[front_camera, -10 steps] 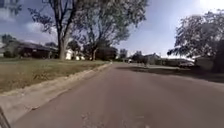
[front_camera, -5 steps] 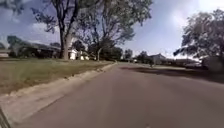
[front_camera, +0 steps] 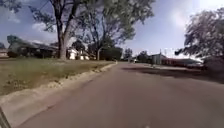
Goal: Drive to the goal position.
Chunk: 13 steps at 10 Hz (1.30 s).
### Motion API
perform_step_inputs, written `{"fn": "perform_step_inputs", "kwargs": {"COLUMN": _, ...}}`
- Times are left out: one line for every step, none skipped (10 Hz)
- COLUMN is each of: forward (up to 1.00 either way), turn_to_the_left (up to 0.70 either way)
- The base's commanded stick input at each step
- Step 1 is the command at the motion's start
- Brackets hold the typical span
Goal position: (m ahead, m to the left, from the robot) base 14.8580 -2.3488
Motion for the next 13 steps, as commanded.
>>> {"fn": "perform_step_inputs", "kwargs": {"forward": 1.00, "turn_to_the_left": 0.00}}
{"fn": "perform_step_inputs", "kwargs": {"forward": 1.00, "turn_to_the_left": 0.00}}
{"fn": "perform_step_inputs", "kwargs": {"forward": 1.00, "turn_to_the_left": 0.00}}
{"fn": "perform_step_inputs", "kwargs": {"forward": 1.00, "turn_to_the_left": 0.00}}
{"fn": "perform_step_inputs", "kwargs": {"forward": 1.00, "turn_to_the_left": 0.00}}
{"fn": "perform_step_inputs", "kwargs": {"forward": 1.00, "turn_to_the_left": 0.00}}
{"fn": "perform_step_inputs", "kwargs": {"forward": 1.00, "turn_to_the_left": 0.00}}
{"fn": "perform_step_inputs", "kwargs": {"forward": 1.00, "turn_to_the_left": 0.16}}
{"fn": "perform_step_inputs", "kwargs": {"forward": 1.00, "turn_to_the_left": 0.37}}
{"fn": "perform_step_inputs", "kwargs": {"forward": 1.00, "turn_to_the_left": 0.16}}
{"fn": "perform_step_inputs", "kwargs": {"forward": 1.00, "turn_to_the_left": 0.00}}
{"fn": "perform_step_inputs", "kwargs": {"forward": 1.00, "turn_to_the_left": 0.00}}
{"fn": "perform_step_inputs", "kwargs": {"forward": 1.00, "turn_to_the_left": 0.00}}
